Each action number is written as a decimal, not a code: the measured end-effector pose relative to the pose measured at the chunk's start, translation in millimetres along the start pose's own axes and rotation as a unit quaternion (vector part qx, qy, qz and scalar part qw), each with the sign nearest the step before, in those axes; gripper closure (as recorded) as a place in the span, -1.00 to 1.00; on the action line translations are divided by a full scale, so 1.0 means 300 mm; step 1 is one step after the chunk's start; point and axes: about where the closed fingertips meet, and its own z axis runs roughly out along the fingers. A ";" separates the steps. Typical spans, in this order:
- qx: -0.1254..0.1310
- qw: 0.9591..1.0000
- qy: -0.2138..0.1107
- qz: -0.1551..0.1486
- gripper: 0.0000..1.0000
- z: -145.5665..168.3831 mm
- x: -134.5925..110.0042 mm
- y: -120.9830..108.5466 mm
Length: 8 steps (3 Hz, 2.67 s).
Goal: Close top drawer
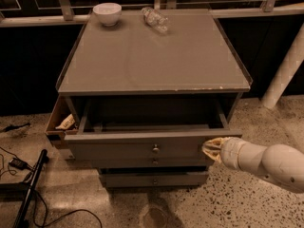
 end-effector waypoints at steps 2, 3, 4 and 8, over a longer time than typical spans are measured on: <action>0.030 0.999 -0.014 -0.015 1.00 0.129 -0.012 -0.147; 0.033 0.999 -0.018 -0.018 1.00 0.193 -0.024 -0.214; 0.033 0.999 -0.018 -0.018 1.00 0.189 -0.028 -0.207; -0.186 0.982 -0.021 -0.016 0.52 -0.010 -0.076 0.152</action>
Offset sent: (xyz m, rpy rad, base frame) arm 0.0939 0.0100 0.0115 0.0021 -0.1136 0.0080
